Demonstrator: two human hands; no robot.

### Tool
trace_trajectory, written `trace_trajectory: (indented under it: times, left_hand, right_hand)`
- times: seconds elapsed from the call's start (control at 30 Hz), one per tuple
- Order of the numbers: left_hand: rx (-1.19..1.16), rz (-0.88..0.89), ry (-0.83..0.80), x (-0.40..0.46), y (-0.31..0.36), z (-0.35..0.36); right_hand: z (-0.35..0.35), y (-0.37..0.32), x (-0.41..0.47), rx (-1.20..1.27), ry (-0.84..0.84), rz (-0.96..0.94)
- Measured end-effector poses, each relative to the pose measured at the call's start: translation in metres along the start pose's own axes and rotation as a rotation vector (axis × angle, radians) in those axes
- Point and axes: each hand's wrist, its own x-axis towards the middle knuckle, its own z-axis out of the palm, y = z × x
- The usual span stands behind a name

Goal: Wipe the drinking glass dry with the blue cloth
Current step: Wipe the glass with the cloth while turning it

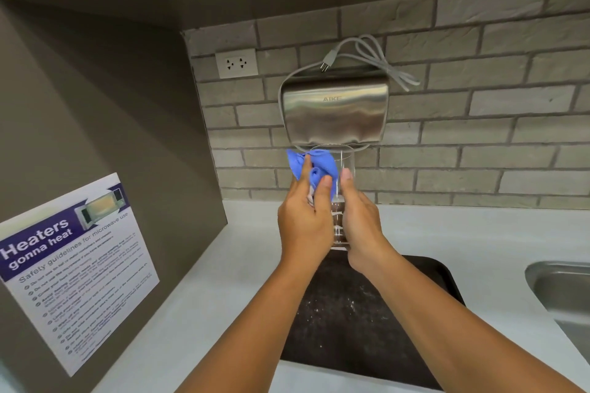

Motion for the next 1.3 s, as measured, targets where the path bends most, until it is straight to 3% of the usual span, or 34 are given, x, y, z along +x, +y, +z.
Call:
trace_trajectory:
  times: [0.13,0.23,0.3,0.37,0.47,0.53,0.6,0.7,0.77,0.87,1.07,1.3]
  left_hand:
    - [-0.238,-0.464,-0.077,0.020,0.002,-0.011]
    - [-0.192,-0.569,-0.120,0.023,0.005,-0.013]
    - [-0.234,-0.531,-0.063,0.020,0.008,-0.008]
    - [-0.176,-0.377,0.005,0.011,0.010,-0.004]
    - [0.015,-0.056,-0.018,0.000,0.007,0.000]
    - [0.118,0.049,-0.057,0.004,0.011,0.001]
    - [0.084,-0.015,-0.069,0.015,0.018,0.003]
    - [-0.128,-0.404,-0.057,0.030,0.021,-0.004]
    - [-0.216,-0.550,-0.104,0.030,0.016,-0.007]
    - [-0.345,-0.555,-0.041,0.023,0.012,-0.005]
    - [-0.333,-0.427,0.078,0.012,0.002,-0.001]
    - [-0.270,-0.385,0.078,0.007,-0.010,0.005]
  right_hand:
    - [-0.007,-0.002,-0.002,0.128,-0.124,0.110]
    - [-0.010,0.003,-0.002,0.164,-0.156,0.123]
    - [-0.009,0.004,-0.001,0.155,-0.138,0.146]
    - [-0.007,0.002,0.000,0.102,-0.083,0.147]
    - [-0.006,-0.002,0.001,0.059,-0.062,0.134]
    - [-0.008,-0.004,0.000,0.086,-0.069,0.139]
    - [-0.012,-0.004,-0.001,0.163,-0.125,0.155]
    - [-0.016,0.001,0.000,0.245,-0.202,0.159]
    - [-0.016,0.003,0.001,0.226,-0.218,0.153]
    - [-0.014,0.005,0.002,0.154,-0.177,0.126]
    - [-0.008,0.011,0.004,-0.014,0.138,-0.001]
    - [-0.005,0.015,-0.003,-0.078,0.121,0.042]
